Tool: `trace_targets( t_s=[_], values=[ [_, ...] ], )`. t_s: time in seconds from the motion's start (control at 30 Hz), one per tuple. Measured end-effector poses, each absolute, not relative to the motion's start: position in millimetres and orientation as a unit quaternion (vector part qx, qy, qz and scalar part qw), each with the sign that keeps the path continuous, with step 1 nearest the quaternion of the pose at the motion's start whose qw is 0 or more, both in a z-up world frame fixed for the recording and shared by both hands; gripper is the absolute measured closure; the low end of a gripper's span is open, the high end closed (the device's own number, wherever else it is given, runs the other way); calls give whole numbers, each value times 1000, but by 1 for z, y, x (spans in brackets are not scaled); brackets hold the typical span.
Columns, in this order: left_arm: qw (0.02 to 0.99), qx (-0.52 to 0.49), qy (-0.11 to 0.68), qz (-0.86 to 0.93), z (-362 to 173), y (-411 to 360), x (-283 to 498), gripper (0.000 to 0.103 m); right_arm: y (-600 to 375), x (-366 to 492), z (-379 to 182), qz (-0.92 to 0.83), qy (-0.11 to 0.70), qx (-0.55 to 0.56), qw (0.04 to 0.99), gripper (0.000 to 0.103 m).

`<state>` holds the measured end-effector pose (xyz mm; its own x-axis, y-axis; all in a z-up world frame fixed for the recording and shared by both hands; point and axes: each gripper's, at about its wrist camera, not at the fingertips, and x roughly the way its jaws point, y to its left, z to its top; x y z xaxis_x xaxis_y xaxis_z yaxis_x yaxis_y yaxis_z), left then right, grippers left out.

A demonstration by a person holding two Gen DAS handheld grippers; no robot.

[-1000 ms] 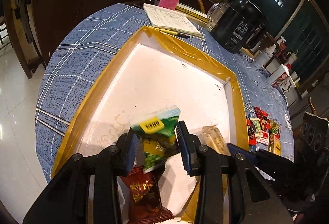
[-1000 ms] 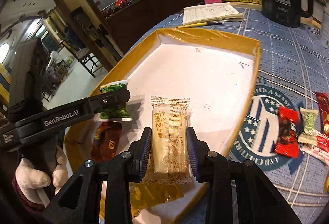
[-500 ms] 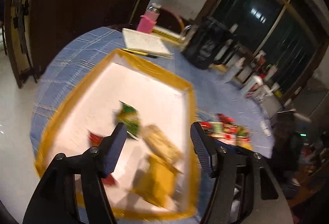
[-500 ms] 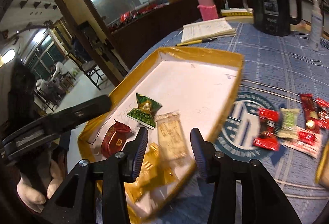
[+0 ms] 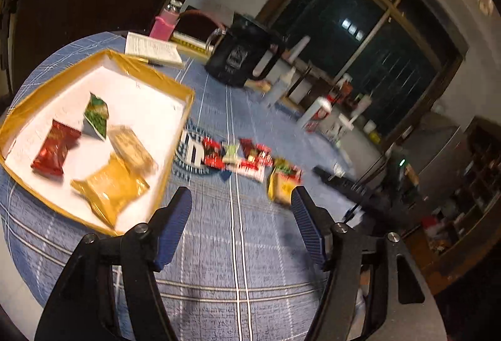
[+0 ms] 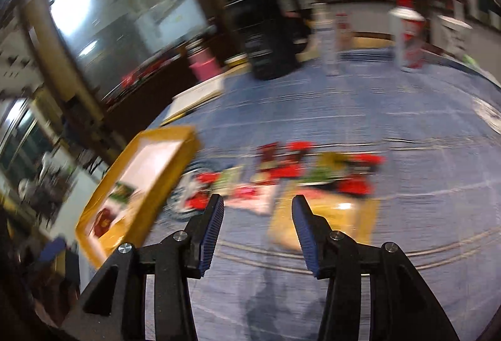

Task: Organize snacks
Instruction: 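Grasp the small green-labelled candy with the right tool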

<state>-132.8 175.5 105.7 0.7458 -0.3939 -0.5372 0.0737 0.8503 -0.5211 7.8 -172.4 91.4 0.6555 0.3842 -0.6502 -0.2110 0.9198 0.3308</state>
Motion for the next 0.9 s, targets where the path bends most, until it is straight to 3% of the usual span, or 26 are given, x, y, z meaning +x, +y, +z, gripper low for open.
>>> trace_targets(
  t_s=[0.17,0.4,0.5,0.6,0.9],
  values=[
    [892,-238,360,-131,93,161,-131,38,-191,25,84,147,393,111,901,55],
    [885,-254,370,-123,84,162,-135,38,-118,57,56,200,439,68,873,55],
    [881,-261,374,-126,79,164,-135,38,-86,74,48,191,444,26,875,60],
    [879,-261,378,-127,76,165,-135,38,-69,95,38,171,453,10,875,77],
    [873,-268,387,-125,65,174,-127,37,-66,81,18,239,527,43,814,77]
  ],
)
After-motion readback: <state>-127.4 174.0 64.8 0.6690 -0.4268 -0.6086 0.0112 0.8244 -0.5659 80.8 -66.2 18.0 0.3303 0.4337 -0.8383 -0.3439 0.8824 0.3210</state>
